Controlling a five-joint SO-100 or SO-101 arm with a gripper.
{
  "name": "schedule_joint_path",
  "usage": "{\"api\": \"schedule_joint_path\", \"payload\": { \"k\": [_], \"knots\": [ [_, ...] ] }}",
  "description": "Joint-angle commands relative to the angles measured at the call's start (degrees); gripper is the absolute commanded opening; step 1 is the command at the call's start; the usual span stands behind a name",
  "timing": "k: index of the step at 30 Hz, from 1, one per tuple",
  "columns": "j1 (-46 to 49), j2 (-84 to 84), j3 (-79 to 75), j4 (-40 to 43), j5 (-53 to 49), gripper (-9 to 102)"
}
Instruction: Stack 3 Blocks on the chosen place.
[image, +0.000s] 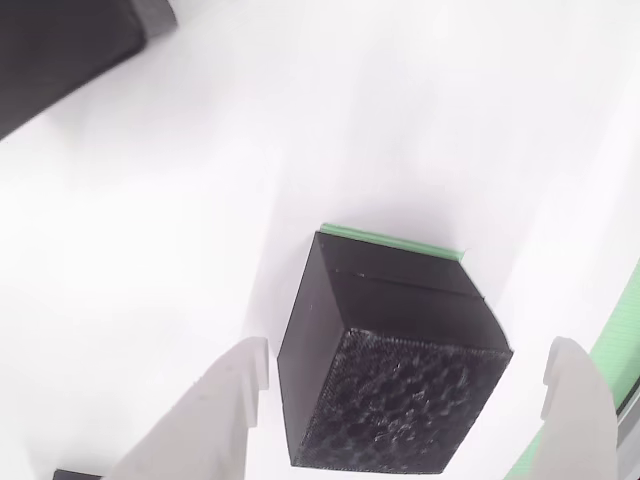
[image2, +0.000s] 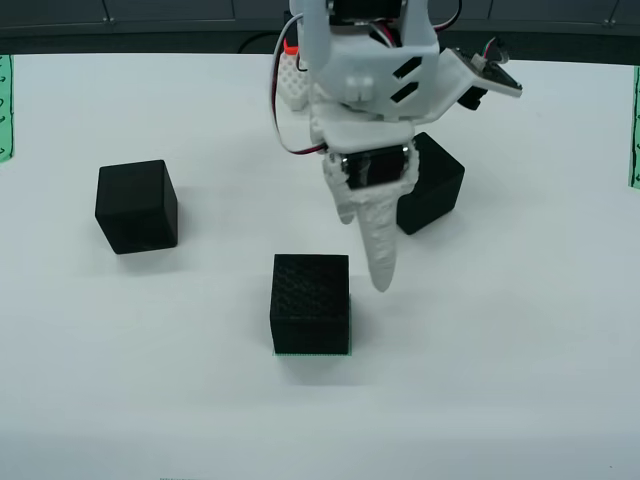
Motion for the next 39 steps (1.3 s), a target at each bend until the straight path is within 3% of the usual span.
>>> {"api": "schedule_joint_path", "payload": {
  "k": [1, 9, 17, 24, 33, 39],
  "knots": [
    [-3.5, 8.8, 5.0, -0.8, -4.3, 34],
    [-11.2, 23.0, 16.7, 0.5, -18.1, 34],
    [-14.5, 29.8, 24.3, 2.5, -17.9, 34],
    [-13.4, 34.0, 24.8, 2.9, -19.2, 34],
    [-12.4, 39.3, 32.3, 2.1, -36.4, 34],
    [-12.5, 39.9, 34.1, 2.0, -36.6, 34]
  ]
}}
